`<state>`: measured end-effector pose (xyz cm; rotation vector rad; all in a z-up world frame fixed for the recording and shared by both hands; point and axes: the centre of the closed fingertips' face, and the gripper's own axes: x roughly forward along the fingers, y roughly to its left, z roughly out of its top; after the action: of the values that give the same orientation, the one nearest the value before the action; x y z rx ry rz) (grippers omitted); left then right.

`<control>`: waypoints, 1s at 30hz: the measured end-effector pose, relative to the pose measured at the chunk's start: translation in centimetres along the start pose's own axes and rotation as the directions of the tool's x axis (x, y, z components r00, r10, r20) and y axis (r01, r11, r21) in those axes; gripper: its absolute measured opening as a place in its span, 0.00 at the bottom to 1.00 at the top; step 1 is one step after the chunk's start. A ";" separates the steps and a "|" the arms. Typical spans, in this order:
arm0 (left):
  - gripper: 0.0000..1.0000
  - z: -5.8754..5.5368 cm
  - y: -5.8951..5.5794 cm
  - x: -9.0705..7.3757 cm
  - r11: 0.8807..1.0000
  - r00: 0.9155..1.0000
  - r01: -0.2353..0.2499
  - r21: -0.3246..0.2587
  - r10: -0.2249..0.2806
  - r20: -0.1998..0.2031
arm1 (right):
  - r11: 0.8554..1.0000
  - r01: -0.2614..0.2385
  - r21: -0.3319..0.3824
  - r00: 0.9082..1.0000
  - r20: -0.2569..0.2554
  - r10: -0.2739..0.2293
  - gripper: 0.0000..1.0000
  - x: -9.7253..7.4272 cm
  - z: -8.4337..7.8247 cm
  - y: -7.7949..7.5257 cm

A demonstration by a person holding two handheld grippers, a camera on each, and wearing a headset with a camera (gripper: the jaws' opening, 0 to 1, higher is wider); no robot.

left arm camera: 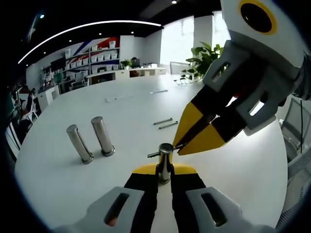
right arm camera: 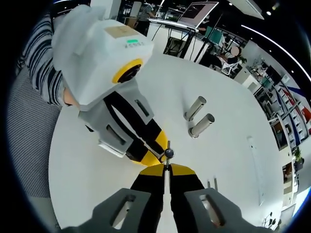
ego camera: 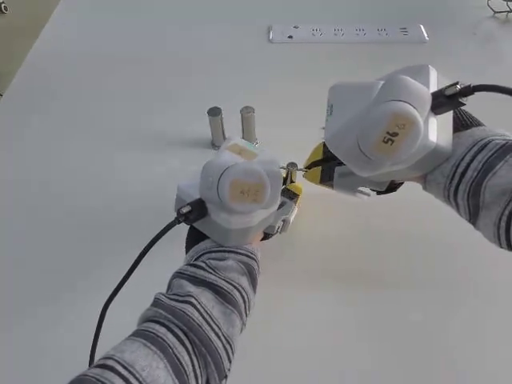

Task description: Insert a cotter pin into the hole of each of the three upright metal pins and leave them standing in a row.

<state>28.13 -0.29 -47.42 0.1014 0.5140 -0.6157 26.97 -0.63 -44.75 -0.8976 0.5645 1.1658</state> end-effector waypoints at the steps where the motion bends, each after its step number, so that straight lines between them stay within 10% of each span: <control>1: 0.05 0.0 0.0 0.0 1.000 1.000 -0.001 -0.001 0.001 0.002 | 1.000 0.003 0.011 1.000 0.029 -0.003 0.00 0.0 0.4 0.0; 30: 0.05 -0.1 0.1 0.1 0.999 1.000 -0.028 -0.024 0.028 -0.003 | 0.995 0.028 0.091 0.999 0.035 -0.031 0.00 -0.7 0.5 -0.1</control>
<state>28.20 -0.27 -47.55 0.0870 0.5219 -0.5816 26.75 -0.65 -43.90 -0.8032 0.5684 1.1188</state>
